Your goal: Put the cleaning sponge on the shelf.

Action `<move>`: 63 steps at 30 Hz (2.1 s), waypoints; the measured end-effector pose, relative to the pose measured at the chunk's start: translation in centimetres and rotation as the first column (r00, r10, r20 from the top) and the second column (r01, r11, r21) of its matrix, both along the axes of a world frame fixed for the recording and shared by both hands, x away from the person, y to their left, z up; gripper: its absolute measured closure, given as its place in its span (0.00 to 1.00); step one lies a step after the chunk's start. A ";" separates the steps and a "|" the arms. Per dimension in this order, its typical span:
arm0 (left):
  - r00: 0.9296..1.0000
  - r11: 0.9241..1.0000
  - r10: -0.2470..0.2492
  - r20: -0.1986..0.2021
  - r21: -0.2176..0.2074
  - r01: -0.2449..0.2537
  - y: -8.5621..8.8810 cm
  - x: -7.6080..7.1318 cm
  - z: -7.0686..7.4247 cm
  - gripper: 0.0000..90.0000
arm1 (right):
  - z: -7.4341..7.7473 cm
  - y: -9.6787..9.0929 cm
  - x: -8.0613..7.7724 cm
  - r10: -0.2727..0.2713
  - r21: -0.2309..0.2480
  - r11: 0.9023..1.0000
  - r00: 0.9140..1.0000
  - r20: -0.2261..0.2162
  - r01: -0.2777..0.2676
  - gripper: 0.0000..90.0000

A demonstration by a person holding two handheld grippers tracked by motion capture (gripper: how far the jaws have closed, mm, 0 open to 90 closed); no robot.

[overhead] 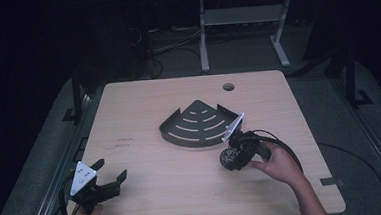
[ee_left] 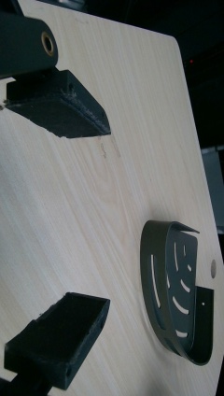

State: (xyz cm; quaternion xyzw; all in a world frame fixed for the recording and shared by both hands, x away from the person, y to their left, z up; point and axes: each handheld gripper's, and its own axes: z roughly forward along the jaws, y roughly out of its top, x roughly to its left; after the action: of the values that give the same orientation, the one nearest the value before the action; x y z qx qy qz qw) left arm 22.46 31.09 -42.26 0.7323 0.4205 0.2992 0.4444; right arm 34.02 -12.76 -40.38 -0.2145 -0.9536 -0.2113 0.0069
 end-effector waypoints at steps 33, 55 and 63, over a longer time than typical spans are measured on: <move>1.000 1.000 0.007 0.011 -0.009 -0.007 0.1 0.0 0.1 0.15 | 2.5 2.2 3.9 0.033 0.006 0.999 0.999 -0.023 -0.033 0.36; 1.000 1.000 0.008 0.011 -0.012 -0.008 0.3 0.0 0.2 0.15 | 3.1 3.8 7.2 0.022 0.018 1.000 0.999 -0.042 -0.021 0.36; 1.000 1.000 0.005 0.010 -0.012 -0.005 0.1 0.0 0.2 0.15 | 3.4 4.3 8.0 0.020 0.007 1.000 0.999 -0.035 -0.020 0.36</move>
State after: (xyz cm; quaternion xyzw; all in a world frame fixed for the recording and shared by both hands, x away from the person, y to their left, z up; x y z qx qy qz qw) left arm 22.48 31.22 -42.09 0.7272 0.4217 0.3013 0.4500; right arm 42.01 -8.43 -36.99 -0.2084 -0.9547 -0.2108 0.0264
